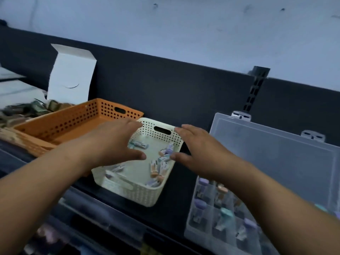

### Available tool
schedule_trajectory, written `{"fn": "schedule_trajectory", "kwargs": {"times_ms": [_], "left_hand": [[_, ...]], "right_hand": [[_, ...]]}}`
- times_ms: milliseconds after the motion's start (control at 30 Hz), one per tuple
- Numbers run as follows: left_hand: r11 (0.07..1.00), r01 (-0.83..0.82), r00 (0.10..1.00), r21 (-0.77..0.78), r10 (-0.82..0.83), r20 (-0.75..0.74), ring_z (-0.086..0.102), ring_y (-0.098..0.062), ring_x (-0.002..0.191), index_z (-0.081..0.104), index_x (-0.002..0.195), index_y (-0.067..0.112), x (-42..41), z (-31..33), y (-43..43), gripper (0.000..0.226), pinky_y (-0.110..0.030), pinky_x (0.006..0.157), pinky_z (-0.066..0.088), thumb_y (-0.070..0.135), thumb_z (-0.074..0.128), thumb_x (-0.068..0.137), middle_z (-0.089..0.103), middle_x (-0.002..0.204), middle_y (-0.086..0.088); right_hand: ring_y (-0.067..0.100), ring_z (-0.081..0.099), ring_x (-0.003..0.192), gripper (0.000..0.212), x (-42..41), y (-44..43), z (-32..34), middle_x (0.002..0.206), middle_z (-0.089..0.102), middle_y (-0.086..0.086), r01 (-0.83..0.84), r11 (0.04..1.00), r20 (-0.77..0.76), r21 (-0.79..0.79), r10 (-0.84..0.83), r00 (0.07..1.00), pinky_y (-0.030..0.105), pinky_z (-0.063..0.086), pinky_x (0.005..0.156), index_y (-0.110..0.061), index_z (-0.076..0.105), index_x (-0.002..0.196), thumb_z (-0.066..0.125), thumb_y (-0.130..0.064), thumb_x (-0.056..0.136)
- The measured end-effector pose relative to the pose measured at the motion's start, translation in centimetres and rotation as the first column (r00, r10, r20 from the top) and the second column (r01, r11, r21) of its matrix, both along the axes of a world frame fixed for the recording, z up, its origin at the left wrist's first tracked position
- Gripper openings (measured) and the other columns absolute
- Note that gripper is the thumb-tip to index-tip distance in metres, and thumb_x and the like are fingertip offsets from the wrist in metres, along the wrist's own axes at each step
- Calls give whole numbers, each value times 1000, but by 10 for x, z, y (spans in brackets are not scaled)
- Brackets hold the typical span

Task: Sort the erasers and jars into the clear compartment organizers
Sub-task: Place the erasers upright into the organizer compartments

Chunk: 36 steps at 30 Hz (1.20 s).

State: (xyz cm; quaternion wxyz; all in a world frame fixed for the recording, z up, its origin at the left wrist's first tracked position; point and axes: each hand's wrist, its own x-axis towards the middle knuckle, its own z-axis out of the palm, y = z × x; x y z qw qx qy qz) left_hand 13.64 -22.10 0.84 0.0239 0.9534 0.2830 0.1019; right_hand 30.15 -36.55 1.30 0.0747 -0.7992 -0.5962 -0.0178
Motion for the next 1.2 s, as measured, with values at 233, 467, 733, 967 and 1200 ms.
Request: {"fn": "schedule_trajectory", "kwargs": {"times_ms": [233,467,733,967,1200], "left_hand": [[993,32,997,-116,-39,-62,27,-12,139,18,150,34,-16,-27,66,95,-34,112,25,65,64,73,25,155,11],[930,127,990,-344,-143,-21,41,-10,126,27,145,30,-14,-37,85,81,-21,88,31,52,68,79,38,146,9],[914,142,989,-380,-151,7,26,-10,139,17,151,26,-15,-40,93,82,-24,107,25,45,63,86,22,156,9],[898,152,986,-414,-166,1,21,-9,142,10,152,24,-14,-42,96,88,-27,111,23,45,63,85,16,158,9],[894,155,987,-421,-159,25,26,-7,139,13,151,27,-17,-42,94,89,-23,107,24,48,65,82,21,155,13]], "right_hand": [[17,21,144,77,-14,89,-23,159,20,-2,24,987,-89,-161,-39,995,32,23,115,-22,22,153,57,-51,90],[20,28,140,93,-28,145,-45,154,24,-4,-70,926,-183,-370,1,983,37,30,113,-34,24,150,74,-54,74],[22,46,118,79,-24,166,-60,129,37,-5,-100,900,-237,-425,-4,971,41,45,101,-35,46,125,84,-54,59],[20,48,120,73,-35,162,-77,146,28,-6,-162,920,-165,-356,109,980,38,46,99,-33,51,128,79,-56,65],[19,54,96,23,-16,159,-70,114,43,-3,-59,952,-156,-300,12,988,35,51,84,-26,57,90,74,-35,77]]}}
